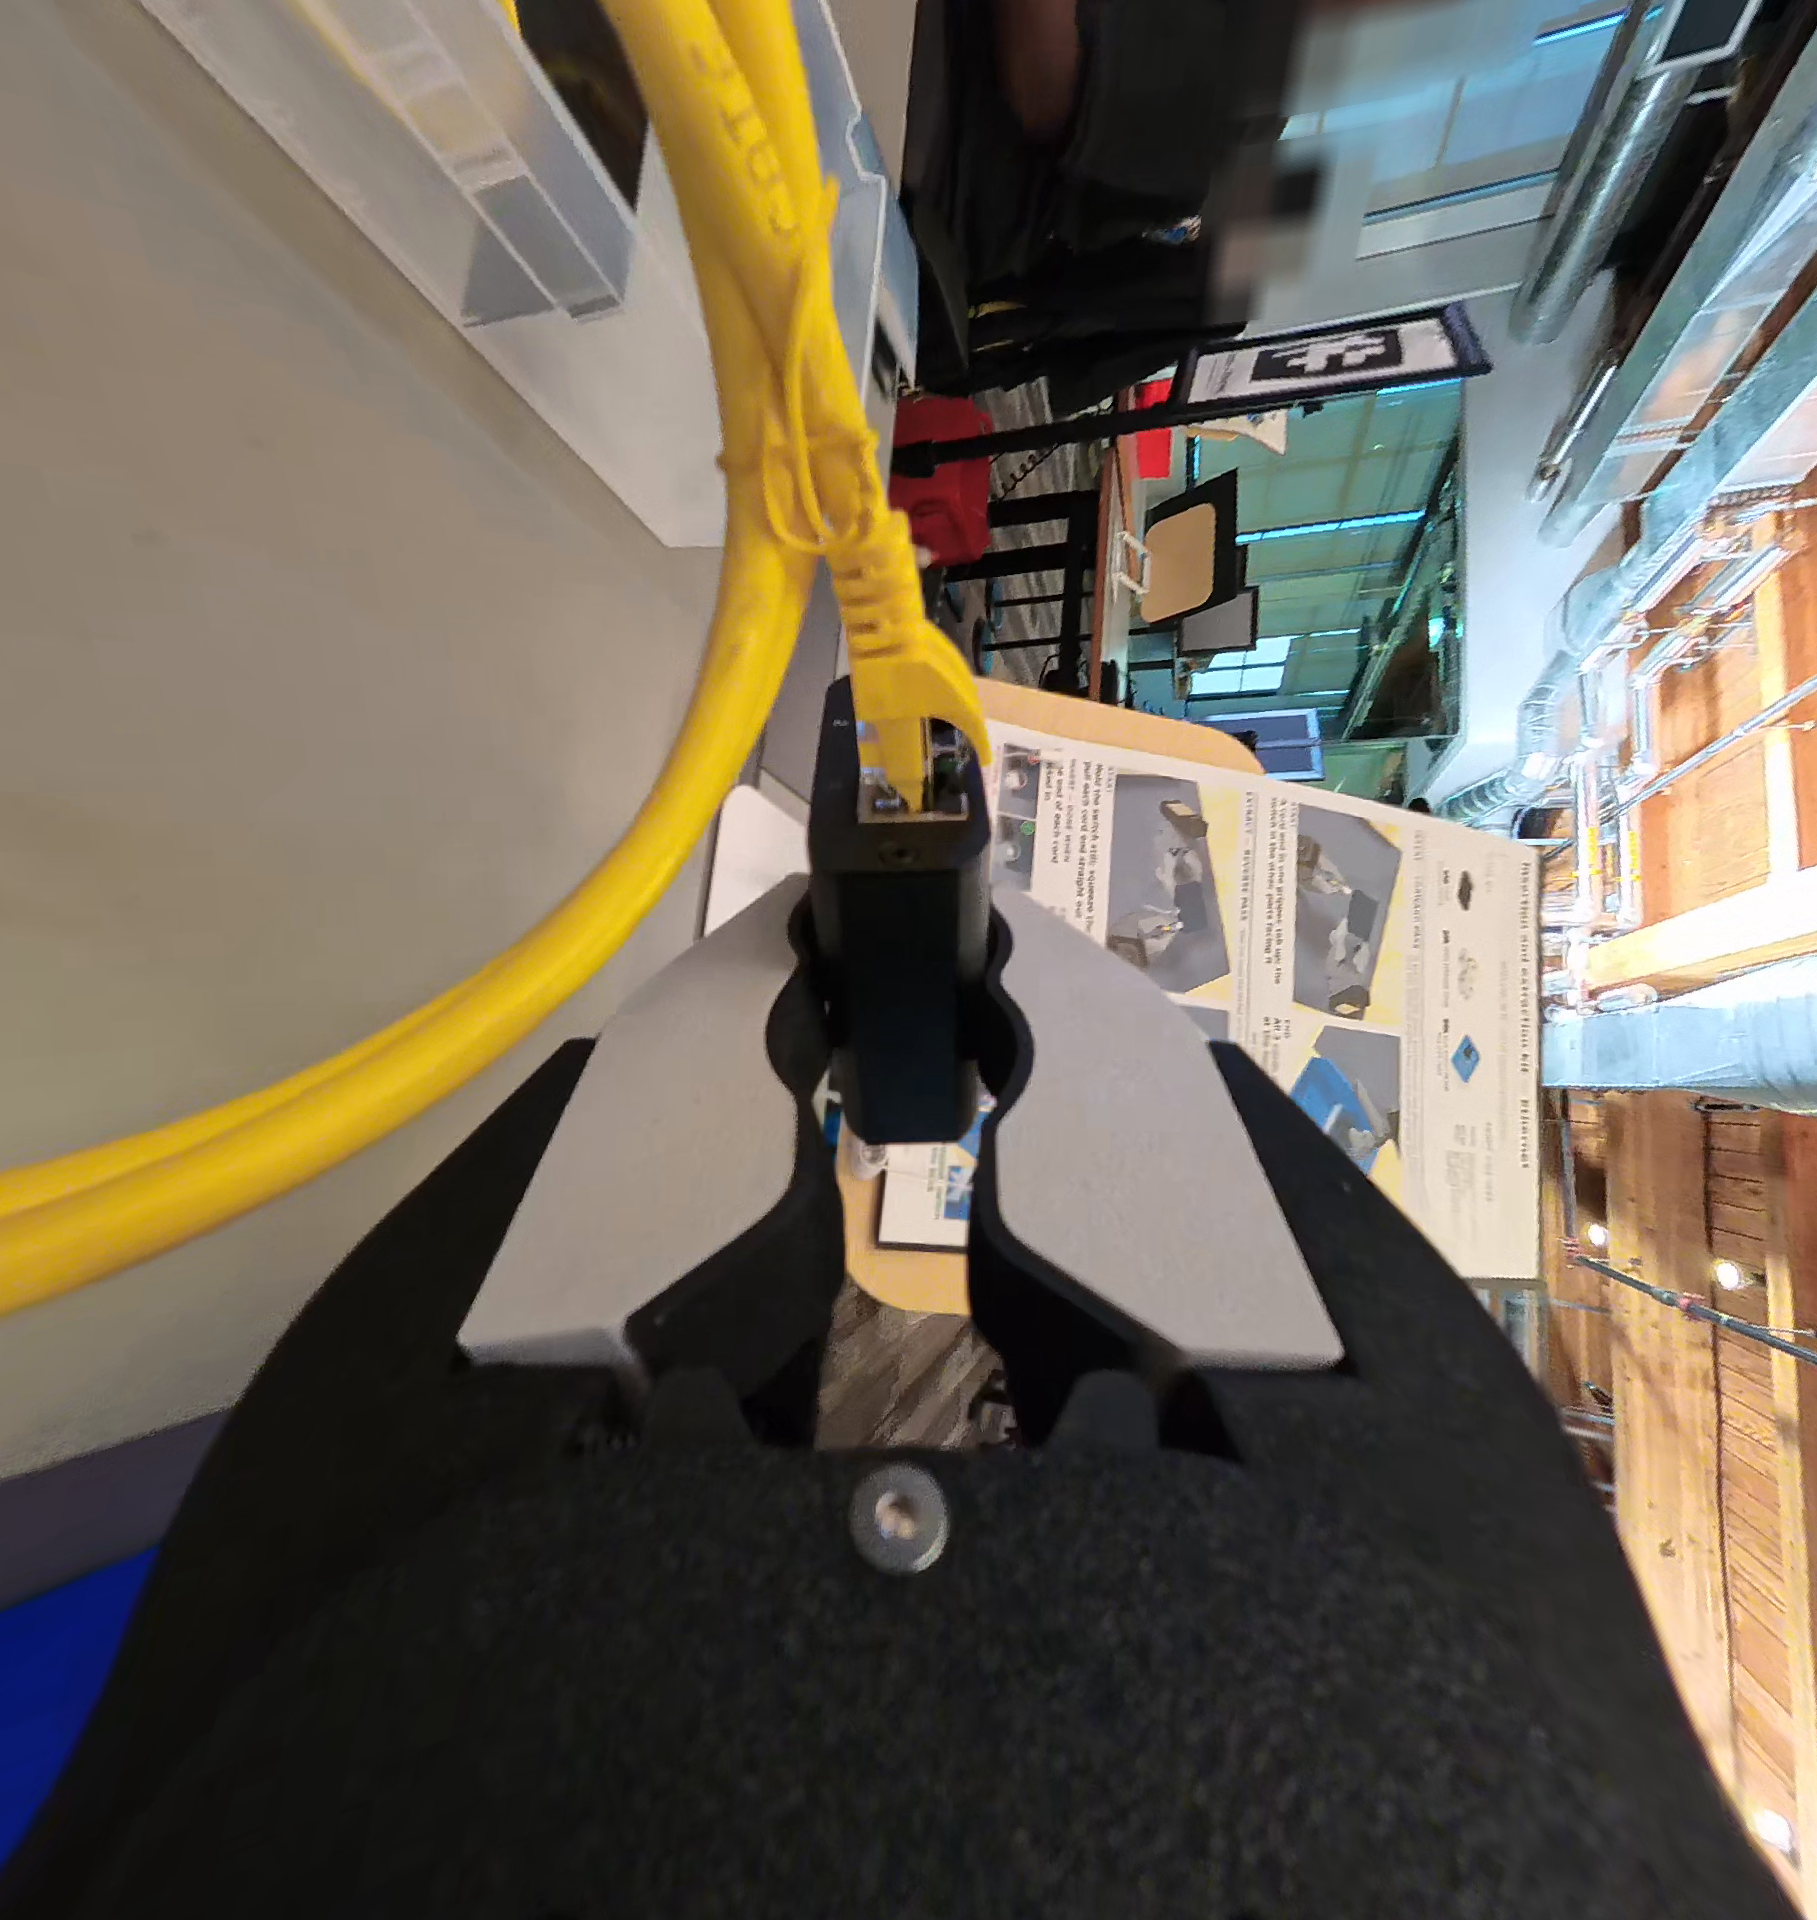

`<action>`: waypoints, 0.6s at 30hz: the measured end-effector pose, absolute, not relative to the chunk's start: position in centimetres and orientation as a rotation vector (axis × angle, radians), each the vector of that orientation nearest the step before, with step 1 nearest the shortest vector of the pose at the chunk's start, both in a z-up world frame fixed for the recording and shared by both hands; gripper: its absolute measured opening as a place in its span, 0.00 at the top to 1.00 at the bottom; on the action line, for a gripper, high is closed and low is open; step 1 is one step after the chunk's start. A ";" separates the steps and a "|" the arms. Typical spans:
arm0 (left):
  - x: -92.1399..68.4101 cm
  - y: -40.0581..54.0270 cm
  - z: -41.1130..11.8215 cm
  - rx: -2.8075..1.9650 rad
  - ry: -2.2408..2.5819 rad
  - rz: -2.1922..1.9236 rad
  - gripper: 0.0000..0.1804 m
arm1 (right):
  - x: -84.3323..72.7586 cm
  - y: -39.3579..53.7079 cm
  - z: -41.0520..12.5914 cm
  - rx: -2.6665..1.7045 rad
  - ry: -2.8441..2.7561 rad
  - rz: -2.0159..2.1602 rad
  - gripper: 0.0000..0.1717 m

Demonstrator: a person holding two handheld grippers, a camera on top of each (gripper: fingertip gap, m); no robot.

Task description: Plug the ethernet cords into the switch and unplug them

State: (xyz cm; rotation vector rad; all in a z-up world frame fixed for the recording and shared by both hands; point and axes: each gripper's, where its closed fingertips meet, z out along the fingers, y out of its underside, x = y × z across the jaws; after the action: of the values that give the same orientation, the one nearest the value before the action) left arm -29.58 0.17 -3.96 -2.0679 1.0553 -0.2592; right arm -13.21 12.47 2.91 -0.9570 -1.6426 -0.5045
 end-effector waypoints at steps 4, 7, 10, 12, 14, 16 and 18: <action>-27.3 1.7 -0.6 -1.995 1.276 -0.189 0.93 | -13.6 11.7 3.8 -0.916 -1.618 -0.505 0.86; -24.9 3.1 1.0 -1.928 1.394 -0.121 0.93 | -13.9 11.2 4.2 -0.893 -1.608 -0.510 0.86; -22.7 4.4 1.7 -1.929 1.408 -0.102 0.93 | -14.1 11.1 4.3 -0.890 -1.607 -0.509 0.86; -21.2 4.5 2.3 -1.913 1.409 -0.142 0.93 | -14.2 11.2 4.0 -0.894 -1.614 -0.516 0.86; -20.3 4.4 2.8 -1.909 1.397 -0.174 0.93 | -14.2 11.4 3.7 -0.896 -1.622 -0.537 0.86; -19.7 4.4 3.2 -1.915 1.383 -0.197 0.93 | -14.5 11.3 3.7 -0.883 -1.624 -0.532 0.86; -19.4 4.5 3.3 -1.937 1.380 -0.241 0.93 | -14.9 11.0 3.7 -0.875 -1.621 -0.505 0.86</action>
State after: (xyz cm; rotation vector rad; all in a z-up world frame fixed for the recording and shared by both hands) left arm -19.41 4.48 3.25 -1.9367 1.3799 -0.2412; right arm -14.88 11.00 3.69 -0.8751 -1.6206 -0.5055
